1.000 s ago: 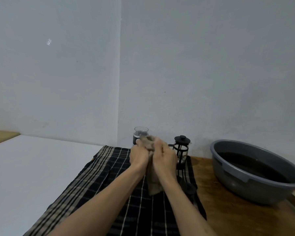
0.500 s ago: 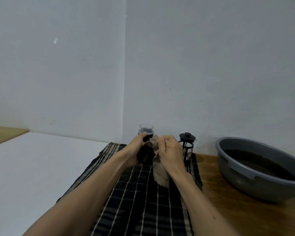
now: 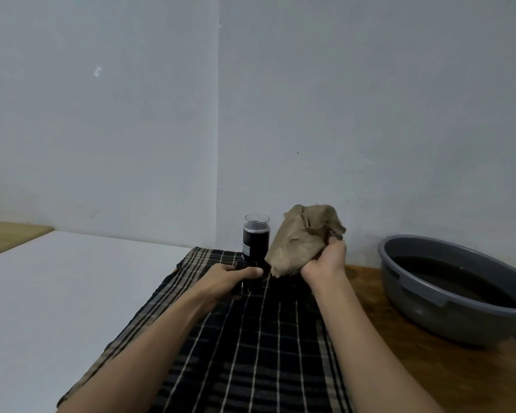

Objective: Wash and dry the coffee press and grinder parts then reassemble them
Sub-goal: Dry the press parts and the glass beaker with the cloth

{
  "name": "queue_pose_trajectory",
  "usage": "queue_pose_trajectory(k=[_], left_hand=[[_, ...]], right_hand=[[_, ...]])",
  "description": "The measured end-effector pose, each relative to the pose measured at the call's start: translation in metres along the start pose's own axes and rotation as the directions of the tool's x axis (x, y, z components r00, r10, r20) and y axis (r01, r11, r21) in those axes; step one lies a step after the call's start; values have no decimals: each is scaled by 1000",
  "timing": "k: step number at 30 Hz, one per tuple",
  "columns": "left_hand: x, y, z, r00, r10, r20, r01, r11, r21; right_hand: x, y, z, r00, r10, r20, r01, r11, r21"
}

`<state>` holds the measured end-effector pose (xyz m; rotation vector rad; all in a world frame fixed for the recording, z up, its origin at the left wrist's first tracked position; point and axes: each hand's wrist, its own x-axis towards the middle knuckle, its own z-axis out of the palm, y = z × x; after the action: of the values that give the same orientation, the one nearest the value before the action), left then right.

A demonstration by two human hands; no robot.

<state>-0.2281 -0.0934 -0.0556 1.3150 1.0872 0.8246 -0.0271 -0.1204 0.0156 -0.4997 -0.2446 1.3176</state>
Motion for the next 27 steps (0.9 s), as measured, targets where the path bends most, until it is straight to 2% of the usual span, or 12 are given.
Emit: queue_pose_trajectory(k=[3, 7, 13, 16, 18, 20, 23, 25, 27], left_hand=[[4, -1, 3, 988, -6, -155, 26, 991, 128], [5, 1, 4, 947, 61, -317, 42, 950, 309], [0, -20, -1, 960, 3, -280, 160, 813, 559], [-2, -21, 5, 965, 14, -260, 169, 729, 664], [-1, -16, 12, 961, 82, -264, 151, 644, 750], [1, -10, 22, 937, 225, -267, 93, 576, 812], [4, -4, 41, 881, 423, -214, -72, 565, 822], [7, -2, 54, 875, 456, -160, -132, 544, 829], [14, -3, 64, 893, 429, -135, -135, 543, 829]], right_hand=[[1, 16, -14, 998, 47, -35, -45, 996, 72], [-5, 17, -17, 997, 71, 12, -72, 990, 125], [-7, -4, -12, 999, 22, 27, -26, 990, 138], [-13, -30, -9, 997, -67, 47, 55, 974, 221], [-22, -44, -9, 990, -135, 38, 119, 950, 287], [-30, -46, -14, 992, -118, 55, 96, 951, 294], [-41, -36, -28, 994, -91, 54, 73, 959, 274], [-40, -39, -36, 991, -130, 27, 112, 926, 361], [-38, -45, -37, 987, -158, 16, 137, 895, 424]])
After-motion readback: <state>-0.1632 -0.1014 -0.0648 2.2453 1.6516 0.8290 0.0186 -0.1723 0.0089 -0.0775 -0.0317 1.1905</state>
